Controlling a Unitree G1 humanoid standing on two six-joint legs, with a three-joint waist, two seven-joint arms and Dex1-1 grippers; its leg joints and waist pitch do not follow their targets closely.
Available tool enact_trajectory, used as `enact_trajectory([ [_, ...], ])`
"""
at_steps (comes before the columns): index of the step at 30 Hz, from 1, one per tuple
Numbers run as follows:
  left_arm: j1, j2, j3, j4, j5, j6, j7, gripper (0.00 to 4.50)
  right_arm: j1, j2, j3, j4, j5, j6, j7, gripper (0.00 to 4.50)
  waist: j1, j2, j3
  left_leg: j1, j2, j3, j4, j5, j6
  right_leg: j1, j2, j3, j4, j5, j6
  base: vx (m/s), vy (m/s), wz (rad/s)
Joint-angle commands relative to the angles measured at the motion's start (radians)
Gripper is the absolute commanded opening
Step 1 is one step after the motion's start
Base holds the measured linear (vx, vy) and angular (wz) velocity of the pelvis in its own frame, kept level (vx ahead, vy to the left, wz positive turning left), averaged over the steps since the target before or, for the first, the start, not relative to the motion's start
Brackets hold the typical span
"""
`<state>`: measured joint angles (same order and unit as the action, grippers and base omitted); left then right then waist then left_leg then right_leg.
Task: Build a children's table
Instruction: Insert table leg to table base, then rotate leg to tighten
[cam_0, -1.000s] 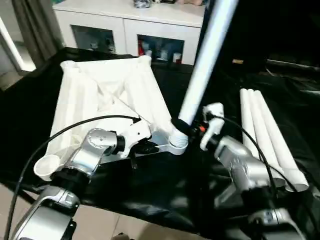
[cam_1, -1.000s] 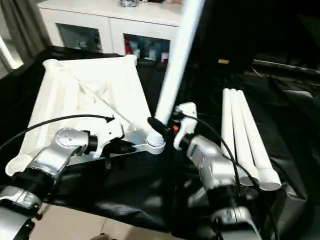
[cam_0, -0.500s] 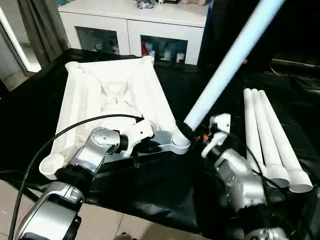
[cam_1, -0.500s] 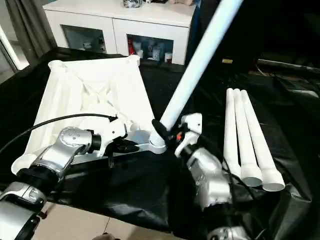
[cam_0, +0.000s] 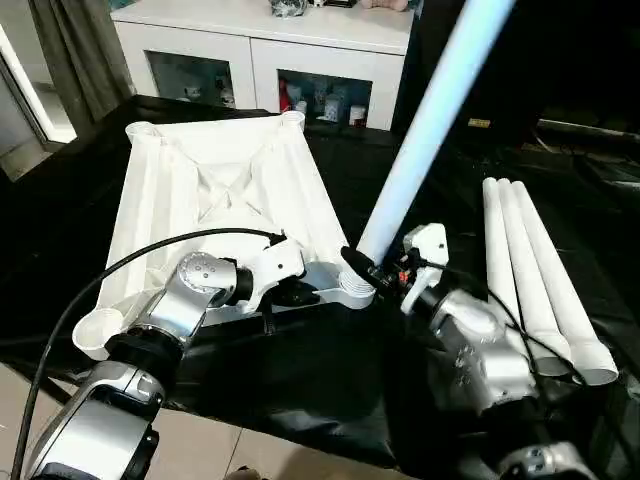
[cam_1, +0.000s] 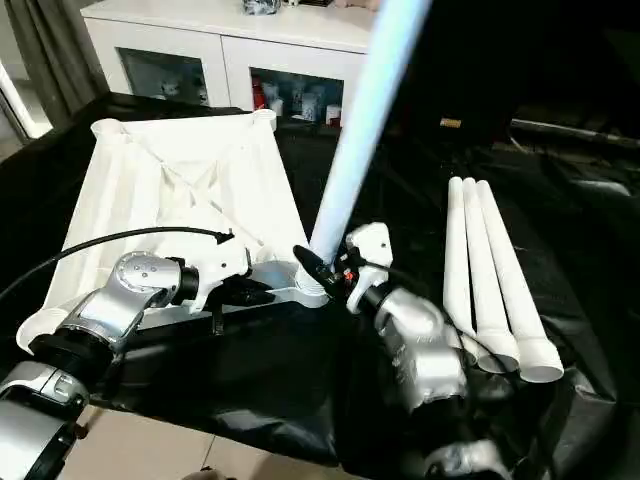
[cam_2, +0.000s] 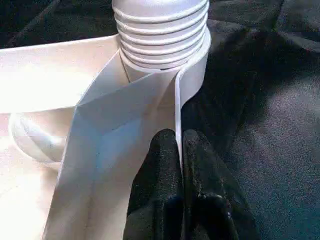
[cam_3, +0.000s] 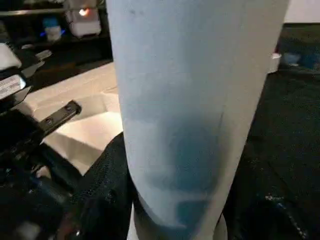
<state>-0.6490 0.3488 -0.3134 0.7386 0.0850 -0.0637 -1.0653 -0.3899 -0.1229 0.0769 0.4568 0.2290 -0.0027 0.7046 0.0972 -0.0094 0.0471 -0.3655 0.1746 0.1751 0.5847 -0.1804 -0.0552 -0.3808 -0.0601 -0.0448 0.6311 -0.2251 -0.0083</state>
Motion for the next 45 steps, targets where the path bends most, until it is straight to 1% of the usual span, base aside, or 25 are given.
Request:
enact_trajectory([
  [1, -0.010, 0.004, -0.005, 0.008, 0.022, -0.004, 0.039, 0.00, 0.026, -0.008, 0.082, 0.065, -0.035, 0.079, 0.081, 1.89, -0.004, -0.009, -0.041, 0.013, 0.064, -0.025, -0.085, -0.296, 0.003, 0.020, -0.101, 0.057, -0.107, -0.351, -0.161, 0.000, 0.000, 0.00],
  [6, -0.005, 0.005, -0.007, 0.006, 0.025, -0.010, 0.030, 0.00, 0.017, -0.029, 0.105, 0.081, -0.044, 0.096, 0.130, 1.89, -0.007, -0.015, -0.041, 0.015, 0.066, -0.028, -0.089, -0.328, -0.008, 0.017, -0.102, 0.057, -0.112, -0.393, -0.145, 0.000, 0.000, 0.00],
  [10, 0.011, 0.021, -0.022, -0.028, 0.005, -0.014, -0.063, 0.00, 0.012, -0.062, 0.145, 0.107, -0.061, 0.091, 0.231, 1.89, -0.008, -0.009, -0.044, 0.012, 0.066, -0.028, -0.088, -0.321, -0.008, 0.020, -0.101, 0.058, -0.109, -0.342, -0.158, 0.000, 0.000, 0.00],
  [13, 0.027, 0.041, -0.039, -0.069, -0.013, -0.023, -0.149, 0.00, 0.009, -0.083, 0.173, 0.127, -0.078, 0.079, 0.289, 1.89, -0.010, -0.002, -0.049, 0.012, 0.066, -0.025, -0.086, -0.284, 0.001, 0.023, -0.096, 0.057, -0.098, -0.217, -0.190, 0.000, 0.000, 0.00],
  [15, 0.031, 0.053, -0.050, -0.092, -0.020, -0.018, -0.191, 0.00, 0.005, -0.095, 0.187, 0.134, -0.087, 0.079, 0.318, 1.89, -0.011, -0.004, -0.055, 0.010, 0.065, -0.024, -0.084, -0.245, 0.010, 0.032, -0.091, 0.053, -0.085, -0.099, -0.219, 0.000, 0.000, 0.00],
  [17, 0.032, 0.068, -0.065, -0.118, -0.026, -0.008, -0.239, 0.00, 0.000, -0.108, 0.203, 0.144, -0.097, 0.076, 0.347, 1.89, -0.011, -0.003, -0.060, 0.012, 0.065, -0.022, -0.081, -0.210, 0.020, 0.036, -0.089, 0.050, -0.078, -0.015, -0.238, 0.000, 0.000, 0.00],
  [19, 0.029, 0.082, -0.077, -0.148, -0.028, -0.009, -0.284, 0.00, -0.012, -0.120, 0.213, 0.161, -0.100, 0.076, 0.380, 1.89, -0.010, -0.008, -0.061, 0.013, 0.065, -0.019, -0.079, -0.196, 0.031, 0.039, -0.090, 0.048, -0.076, 0.023, -0.250, 0.000, 0.000, 0.00],
  [20, 0.029, 0.082, -0.077, -0.148, -0.028, -0.009, -0.284, 0.00, -0.012, -0.120, 0.213, 0.161, -0.100, 0.076, 0.380, 1.89, -0.010, -0.007, -0.060, 0.013, 0.065, -0.018, -0.078, -0.189, 0.036, 0.039, -0.089, 0.047, -0.074, 0.035, -0.256, 0.000, 0.000, 0.00],
  [21, 0.028, 0.086, -0.078, -0.166, -0.032, -0.001, -0.297, 0.00, -0.018, -0.120, 0.208, 0.165, -0.098, 0.081, 0.384, 1.89, -0.010, -0.012, -0.058, 0.014, 0.066, -0.017, -0.079, -0.202, 0.037, 0.038, -0.090, 0.047, -0.077, 0.015, -0.257, 0.000, 0.000, 0.00],
  [25, 0.029, 0.080, -0.075, -0.190, -0.036, 0.003, -0.294, 0.00, -0.019, -0.118, 0.203, 0.175, -0.103, 0.074, 0.394, 1.89, -0.010, -0.012, -0.055, 0.017, 0.068, -0.019, -0.084, -0.246, 0.016, 0.036, -0.093, 0.049, -0.086, -0.085, -0.247, 0.000, 0.000, 0.00],
  [28, 0.038, 0.082, -0.081, -0.201, -0.039, 0.009, -0.306, 0.00, -0.006, -0.123, 0.215, 0.165, -0.105, 0.071, 0.418, 1.89, -0.010, -0.010, -0.056, 0.019, 0.070, -0.020, -0.086, -0.256, 0.006, 0.035, -0.093, 0.050, -0.086, -0.090, -0.243, 0.000, 0.000, 0.00],
  [31, 0.046, 0.092, -0.091, -0.202, -0.034, -0.002, -0.314, 0.00, 0.008, -0.128, 0.229, 0.157, -0.108, 0.064, 0.434, 1.89, -0.010, -0.009, -0.057, 0.019, 0.068, -0.020, -0.087, -0.254, 0.007, 0.035, -0.090, 0.049, -0.085, -0.060, -0.245, 0.000, 0.000, 0.00],
  [32, 0.047, 0.095, -0.093, -0.200, -0.032, -0.005, -0.315, 0.00, 0.011, -0.128, 0.231, 0.156, -0.109, 0.061, 0.435, 1.89, -0.010, -0.010, -0.056, 0.020, 0.068, -0.020, -0.087, -0.258, 0.006, 0.035, -0.090, 0.049, -0.085, -0.065, -0.245, 0.000, 0.000, 0.00],
  [33, 0.048, 0.097, -0.093, -0.197, -0.029, -0.007, -0.311, 0.00, 0.013, -0.126, 0.230, 0.160, -0.112, 0.059, 0.430, 1.89, -0.011, -0.009, -0.053, 0.022, 0.068, -0.020, -0.091, -0.287, -0.001, 0.034, -0.090, 0.049, -0.090, -0.107, -0.241, 0.000, 0.000, 0.00],
  [34, 0.048, 0.095, -0.090, -0.193, -0.027, -0.001, -0.300, 0.00, 0.013, -0.122, 0.224, 0.168, -0.115, 0.056, 0.417, 1.89, -0.011, -0.008, -0.051, 0.023, 0.069, -0.021, -0.093, -0.303, -0.004, 0.033, -0.092, 0.049, -0.093, -0.134, -0.237, 0.000, 0.000, 0.00],
  [35, 0.048, 0.093, -0.087, -0.191, -0.026, 0.004, -0.293, 0.00, 0.012, -0.118, 0.220, 0.175, -0.117, 0.054, 0.407, 1.89, -0.011, -0.008, -0.048, 0.029, 0.070, -0.022, -0.097, -0.338, -0.013, 0.032, -0.094, 0.050, -0.100, -0.195, -0.229, 0.000, 0.000, 0.00],
  [36, 0.046, 0.086, -0.083, -0.183, -0.020, 0.010, -0.273, 0.00, 0.008, -0.109, 0.210, 0.190, -0.121, 0.051, 0.378, 1.89, -0.012, -0.011, -0.047, 0.030, 0.069, -0.023, -0.098, -0.350, -0.016, 0.033, -0.095, 0.051, -0.103, -0.219, -0.224, 0.000, 0.000, 0.00],
  [37, 0.044, 0.080, -0.079, -0.175, -0.016, 0.015, -0.256, 0.00, -0.001, -0.098, 0.195, 0.213, -0.127, 0.048, 0.336, 1.89, -0.011, -0.011, -0.050, 0.033, 0.070, -0.024, -0.099, -0.340, -0.020, 0.034, -0.096, 0.052, -0.104, -0.222, -0.220, 0.000, 0.000, 0.00],
  [38, 0.040, 0.063, -0.069, -0.152, -0.006, 0.034, -0.213, 0.00, -0.027, -0.071, 0.159, 0.274, -0.145, 0.037, 0.215, 1.89, -0.013, -0.009, -0.051, 0.032, 0.070, -0.024, -0.100, -0.333, -0.025, 0.032, -0.096, 0.053, -0.103, -0.215, -0.220, 0.000, 0.000, 0.00],
  [39, 0.040, 0.063, -0.069, -0.152, -0.006, 0.034, -0.213, 0.00, -0.027, -0.071, 0.159, 0.274, -0.145, 0.037, 0.215, 1.89, -0.017, -0.009, -0.046, 0.033, 0.068, -0.025, -0.101, -0.350, -0.035, 0.027, -0.096, 0.054, -0.106, -0.246, -0.221, 0.000, 0.000, 0.00],
  [40, 0.038, 0.054, -0.064, -0.140, -0.001, 0.043, -0.190, 0.00, -0.038, -0.060, 0.141, 0.301, -0.146, 0.040, 0.167, 1.88, -0.018, -0.013, -0.047, 0.032, 0.068, -0.026, -0.102, -0.360, -0.038, 0.030, -0.097, 0.053, -0.107, -0.271, -0.214, 0.000, 0.000, 0.00],
  [42, 0.031, 0.027, -0.049, -0.109, 0.004, 0.081, -0.125, 0.00, -0.064, -0.038, 0.105, 0.358, -0.148, 0.054, 0.061, 1.88, -0.024, -0.009, -0.037, 0.034, 0.067, -0.031, -0.105, -0.420, -0.051, 0.022, -0.100, 0.053, -0.117, -0.398, -0.186, -0.028, 0.007, -0.04],
  [43, 0.026, 0.014, -0.044, -0.094, 0.008, 0.093, -0.095, 0.00, -0.077, -0.029, 0.091, 0.384, -0.149, 0.059, 0.010, 1.88, -0.029, -0.009, -0.031, 0.045, 0.066, -0.040, -0.107, -0.504, -0.066, 0.013, -0.102, 0.049, -0.130, -0.529, -0.153, -0.056, 0.013, -0.09],
  [44, 0.026, 0.014, -0.044, -0.094, 0.008, 0.093, -0.095, 0.00, -0.077, -0.029, 0.091, 0.384, -0.149, 0.059, 0.010, 1.88, -0.032, -0.011, -0.031, 0.048, 0.065, -0.043, -0.106, -0.532, -0.069, 0.011, -0.103, 0.049, -0.134, -0.577, -0.135, -0.052, 0.020, -0.13],
  [45, 0.019, -0.006, -0.035, -0.076, 0.012, 0.121, -0.050, 0.00, -0.093, -0.018, 0.075, 0.415, -0.149, 0.064, -0.053, 1.88, -0.042, -0.011, -0.035, 0.042, 0.065, -0.053, -0.111, -0.551, -0.072, 0.016, -0.106, 0.047, -0.139, -0.618, -0.104, 0.000, 0.000, 0.00],
])
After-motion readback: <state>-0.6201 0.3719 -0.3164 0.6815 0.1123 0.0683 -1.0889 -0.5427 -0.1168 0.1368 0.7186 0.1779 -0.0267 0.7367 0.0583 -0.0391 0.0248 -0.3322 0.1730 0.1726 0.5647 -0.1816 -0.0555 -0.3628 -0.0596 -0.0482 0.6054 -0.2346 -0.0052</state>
